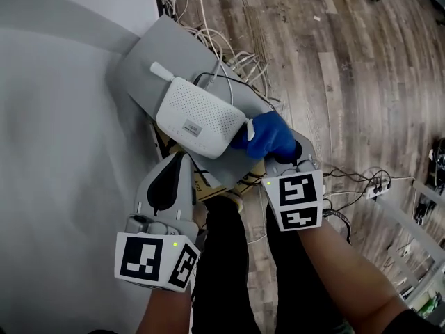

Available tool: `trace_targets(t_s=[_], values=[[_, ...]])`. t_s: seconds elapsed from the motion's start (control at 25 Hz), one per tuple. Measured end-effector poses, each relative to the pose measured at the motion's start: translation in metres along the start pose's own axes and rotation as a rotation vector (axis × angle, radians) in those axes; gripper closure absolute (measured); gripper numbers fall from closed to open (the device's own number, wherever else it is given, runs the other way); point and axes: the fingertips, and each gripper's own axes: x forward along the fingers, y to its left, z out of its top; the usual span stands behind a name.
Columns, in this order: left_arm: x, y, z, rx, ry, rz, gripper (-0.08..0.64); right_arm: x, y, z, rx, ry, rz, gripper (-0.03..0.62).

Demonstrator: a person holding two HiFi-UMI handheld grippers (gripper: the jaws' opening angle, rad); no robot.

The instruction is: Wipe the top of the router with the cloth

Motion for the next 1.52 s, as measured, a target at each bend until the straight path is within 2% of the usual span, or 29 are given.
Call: trace_targets(t_s=[0.24, 0.44, 0.56, 0.64, 0.8, 0.96, 1.24, 1.36, 1.52], values=[[-0.007, -0.013, 0.012, -0.033, -0.016, 0.002, 0.559, -0.032, 0.007, 0.022, -0.043, -0.028, 0.060, 0.494], [-0.026, -0.020, 0.056, -0.025, -0.066, -0.017, 0.559, -0.073, 0.031, 0.075, -0.097, -0.087, 0.113, 0.494], [-0.039, -0.011, 0.077, -0.028, -0.101, -0.006, 0.559, -0.088, 0.054, 0.122, -0.144, -0.171, 0.145, 0.494], [-0.047, 0.002, 0.083, -0.041, -0.112, 0.012, 0.559, -0.089, 0.071, 0.149, -0.141, -0.208, 0.166, 0.494], [-0.059, 0.032, 0.091, -0.064, -0.121, 0.051, 0.559, -0.065, 0.107, 0.183, -0.152, -0.225, 0.193, 0.494], [-0.056, 0.059, 0.086, -0.084, -0.134, 0.071, 0.559, -0.023, 0.136, 0.181, -0.154, -0.188, 0.195, 0.494], [-0.045, 0.087, 0.061, -0.091, -0.127, 0.056, 0.559, 0.062, 0.137, 0.148, -0.091, -0.104, 0.115, 0.494], [-0.043, 0.098, 0.050, -0.107, -0.129, 0.059, 0.559, 0.089, 0.135, 0.142, -0.105, -0.080, 0.096, 0.494], [-0.044, 0.107, 0.038, -0.122, -0.125, 0.061, 0.559, 0.110, 0.142, 0.140, -0.161, -0.063, 0.112, 0.494]])
